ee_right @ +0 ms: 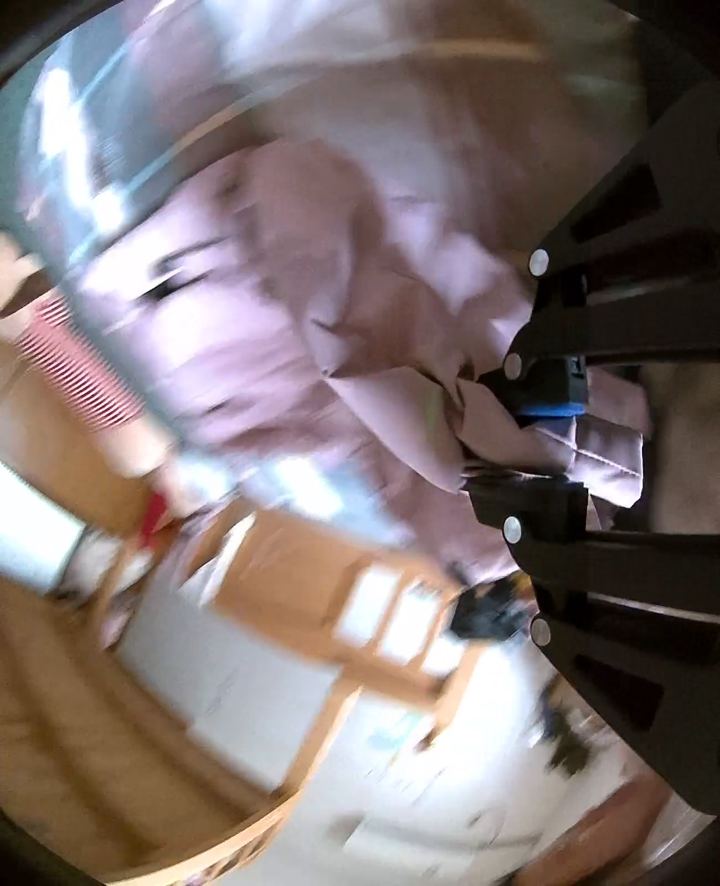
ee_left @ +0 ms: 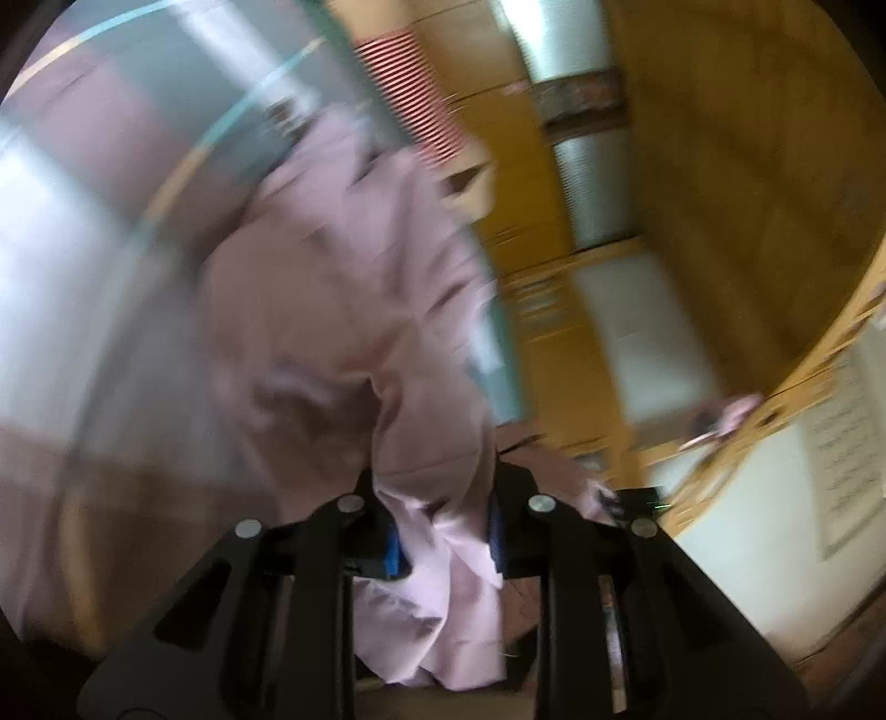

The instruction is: Fold large clothes

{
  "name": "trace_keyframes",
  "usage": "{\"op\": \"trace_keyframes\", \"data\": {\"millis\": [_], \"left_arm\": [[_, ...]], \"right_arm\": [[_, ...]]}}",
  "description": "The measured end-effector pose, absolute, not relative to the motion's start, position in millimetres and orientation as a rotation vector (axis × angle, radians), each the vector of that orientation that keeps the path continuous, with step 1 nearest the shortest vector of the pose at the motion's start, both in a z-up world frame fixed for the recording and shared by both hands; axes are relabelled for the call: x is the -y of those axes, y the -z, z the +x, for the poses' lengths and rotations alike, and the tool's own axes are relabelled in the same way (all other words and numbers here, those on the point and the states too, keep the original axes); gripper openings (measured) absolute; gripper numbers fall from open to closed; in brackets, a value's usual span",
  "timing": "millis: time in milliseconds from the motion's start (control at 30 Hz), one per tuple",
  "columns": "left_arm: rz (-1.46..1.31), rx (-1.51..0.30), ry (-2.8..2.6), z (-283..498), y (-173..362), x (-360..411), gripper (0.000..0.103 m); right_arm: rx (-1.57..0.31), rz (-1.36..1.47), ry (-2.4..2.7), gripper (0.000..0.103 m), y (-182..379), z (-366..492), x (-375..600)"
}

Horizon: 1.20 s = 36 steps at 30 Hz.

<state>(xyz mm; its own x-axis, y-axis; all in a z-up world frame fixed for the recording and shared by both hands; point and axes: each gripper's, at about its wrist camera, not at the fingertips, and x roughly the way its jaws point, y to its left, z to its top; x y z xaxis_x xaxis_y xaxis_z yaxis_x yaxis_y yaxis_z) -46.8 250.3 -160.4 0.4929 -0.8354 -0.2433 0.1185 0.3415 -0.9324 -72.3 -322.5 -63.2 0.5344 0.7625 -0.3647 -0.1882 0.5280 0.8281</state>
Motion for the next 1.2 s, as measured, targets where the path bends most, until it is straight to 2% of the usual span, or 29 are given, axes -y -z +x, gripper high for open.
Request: {"op": "trace_keyframes", "data": {"millis": [133, 233, 300, 400, 467, 533, 567, 600, 633, 700, 733, 800, 867, 1000, 1067, 1200], "left_arm": [[-1.185, -0.730, 0.702, 41.6, 137.5, -263.6, 0.022], [-1.322, -0.667, 0.589, 105.7, 153.6, -272.9, 0.024], [-1.321, -0.622, 0.481, 125.6, 168.5, -271.2, 0.033], [-1.284, -0.651, 0.298, 131.0, 184.1, -259.5, 0.035], [-1.172, -0.652, 0.273, 126.8, 169.1, -246.3, 0.035], [-0.961, -0.635, 0.293, 116.8, 129.7, -218.9, 0.050], [-0.839, -0.620, 0.308, 111.6, 110.2, -200.6, 0.067], [-0.761, -0.611, 0.320, 106.8, 99.6, -187.1, 0.078], [-0.646, -0.608, 0.359, 99.6, 89.5, -164.8, 0.080], [-0.497, -0.642, 0.405, 90.8, 87.6, -135.1, 0.080], [-0.398, -0.669, 0.380, 87.7, 93.2, -115.6, 0.080], [-0.251, -0.725, 0.309, 88.1, 107.1, -88.8, 0.080], [-0.151, -0.811, 0.254, 101.7, 128.2, -68.9, 0.077], [-0.064, -0.856, 0.116, 117.0, 147.8, -61.8, 0.077], [-0.014, -0.840, 0.035, 119.1, 151.2, -61.2, 0.082], [-0.065, -0.844, -0.024, 130.0, 155.9, -76.8, 0.083]], "right_arm": [[-0.610, 0.963, -0.532, 0.014, 48.1, 11.4, 362.0], [-0.518, 1.071, -0.339, 0.014, 80.5, 81.3, 396.3], [-0.560, 1.134, -0.196, 0.010, 120.5, 125.1, 416.1], [-0.661, 1.102, -0.075, 0.010, 168.7, 158.2, 422.7], [-0.701, 1.011, -0.067, 0.010, 177.5, 169.0, 419.9], [-0.719, 0.975, -0.087, 0.013, 172.8, 172.1, 418.7], [-0.724, 0.979, -0.099, 0.014, 168.8, 172.8, 419.5], [-0.725, 0.981, -0.109, 0.019, 165.4, 172.0, 422.1], [-0.723, 0.977, -0.119, 0.022, 161.8, 171.5, 424.5], [-0.707, 0.938, -0.138, 0.050, 151.1, 163.2, 418.9], [-0.691, 0.900, -0.136, 0.058, 146.0, 157.9, 413.5], [-0.626, 0.774, -0.045, 0.095, 124.0, 147.7, 402.6], [-0.526, 0.647, 0.004, 0.096, 97.8, 132.7, 393.4], [-0.532, 0.348, -0.059, 0.093, 66.0, 119.2, 330.0], [-0.557, 0.160, -0.123, 0.092, 67.0, 115.2, 269.2], [-0.676, -0.012, -0.330, 0.089, 98.3, 121.1, 167.8]]}}
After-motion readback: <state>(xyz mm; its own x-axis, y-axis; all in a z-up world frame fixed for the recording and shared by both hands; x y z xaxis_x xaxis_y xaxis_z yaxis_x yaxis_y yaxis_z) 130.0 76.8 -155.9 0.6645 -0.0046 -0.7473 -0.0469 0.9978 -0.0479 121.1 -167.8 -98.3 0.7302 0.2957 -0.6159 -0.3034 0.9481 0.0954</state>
